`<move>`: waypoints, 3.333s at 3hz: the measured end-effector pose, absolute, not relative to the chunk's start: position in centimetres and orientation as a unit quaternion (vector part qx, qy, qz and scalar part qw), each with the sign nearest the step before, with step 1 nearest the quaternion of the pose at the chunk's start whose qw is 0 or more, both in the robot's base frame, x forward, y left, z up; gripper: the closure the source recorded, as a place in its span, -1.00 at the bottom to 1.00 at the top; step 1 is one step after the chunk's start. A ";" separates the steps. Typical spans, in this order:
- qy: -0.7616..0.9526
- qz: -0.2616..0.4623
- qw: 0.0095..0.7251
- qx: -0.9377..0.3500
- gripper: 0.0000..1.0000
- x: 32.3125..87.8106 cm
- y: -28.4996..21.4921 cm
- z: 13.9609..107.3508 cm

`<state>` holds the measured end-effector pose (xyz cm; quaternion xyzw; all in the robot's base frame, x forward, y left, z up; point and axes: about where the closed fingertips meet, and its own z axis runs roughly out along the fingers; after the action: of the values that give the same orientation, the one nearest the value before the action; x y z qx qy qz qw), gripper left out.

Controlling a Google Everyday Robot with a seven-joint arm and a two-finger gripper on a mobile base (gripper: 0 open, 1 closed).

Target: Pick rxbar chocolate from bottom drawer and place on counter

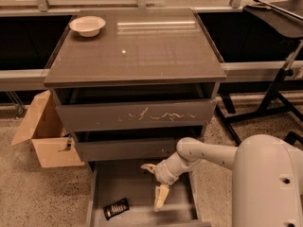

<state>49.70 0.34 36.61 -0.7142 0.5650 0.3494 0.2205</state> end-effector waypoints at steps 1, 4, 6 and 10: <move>0.560 0.353 0.220 -0.716 -1.00 49.6 0.6 36.1; 0.538 0.326 0.217 -0.747 -1.00 51.3 4.0 28.2; 0.559 0.347 0.254 -0.709 -1.00 52.4 8.8 24.5; 0.573 0.308 0.190 -0.735 -1.00 54.4 12.6 16.4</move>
Offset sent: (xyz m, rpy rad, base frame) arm 0.0213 0.0108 -0.0669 -0.0043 -0.0758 0.0532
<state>54.43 12.57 16.43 -0.7351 0.5732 0.3084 0.1896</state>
